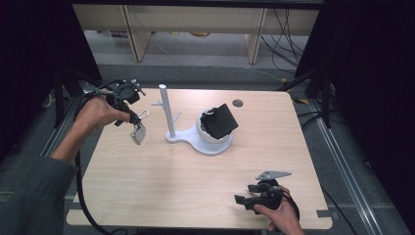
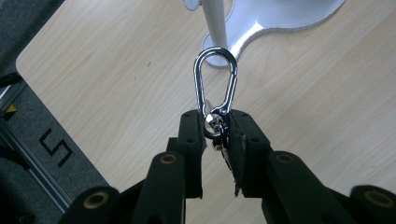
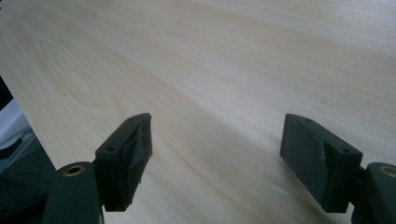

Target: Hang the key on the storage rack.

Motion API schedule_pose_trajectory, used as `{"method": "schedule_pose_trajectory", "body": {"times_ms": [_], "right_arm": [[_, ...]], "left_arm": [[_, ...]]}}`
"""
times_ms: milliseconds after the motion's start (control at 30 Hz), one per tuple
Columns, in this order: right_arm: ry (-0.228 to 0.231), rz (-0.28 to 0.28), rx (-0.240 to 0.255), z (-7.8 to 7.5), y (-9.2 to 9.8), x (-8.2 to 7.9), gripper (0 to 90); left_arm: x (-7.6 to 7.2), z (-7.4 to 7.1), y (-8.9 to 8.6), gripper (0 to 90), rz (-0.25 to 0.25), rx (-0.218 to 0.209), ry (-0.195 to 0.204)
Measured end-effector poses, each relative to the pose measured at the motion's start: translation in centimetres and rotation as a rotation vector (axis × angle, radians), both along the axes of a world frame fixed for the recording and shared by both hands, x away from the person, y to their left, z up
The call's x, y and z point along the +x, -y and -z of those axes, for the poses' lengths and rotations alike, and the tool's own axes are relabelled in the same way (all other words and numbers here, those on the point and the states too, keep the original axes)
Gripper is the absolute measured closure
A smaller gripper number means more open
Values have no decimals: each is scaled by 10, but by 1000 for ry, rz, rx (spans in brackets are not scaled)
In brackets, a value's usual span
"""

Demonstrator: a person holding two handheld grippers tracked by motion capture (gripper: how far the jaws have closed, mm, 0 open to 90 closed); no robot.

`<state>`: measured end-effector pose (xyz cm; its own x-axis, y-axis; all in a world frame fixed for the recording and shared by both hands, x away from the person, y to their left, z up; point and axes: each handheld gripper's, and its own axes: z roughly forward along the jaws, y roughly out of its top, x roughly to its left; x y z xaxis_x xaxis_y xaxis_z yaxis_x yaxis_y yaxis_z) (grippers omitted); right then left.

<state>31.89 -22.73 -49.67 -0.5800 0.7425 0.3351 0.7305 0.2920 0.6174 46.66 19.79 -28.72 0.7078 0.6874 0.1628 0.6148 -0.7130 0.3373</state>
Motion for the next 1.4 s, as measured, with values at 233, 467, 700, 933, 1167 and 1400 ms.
{"method": "schedule_pose_trajectory", "body": {"times_ms": [233,467,700,933,1167,1400], "right_arm": [[2,9,3,0,0,-1,261],[11,2,3,0,1,0,260],[-20,8,9,-1,0,-1,260],[6,1,4,0,1,0,261],[-10,4,2,-1,1,-1,261],[2,-4,2,-1,1,0,260]], "left_arm": [[5,-12,2,748,-15,-4,21],[14,-18,4,748,-32,-23,28],[23,-13,8,748,-57,-36,30],[25,-9,20,748,-50,-31,16],[31,-5,23,748,-50,-26,6],[35,0,25,748,-50,-18,1]]}}
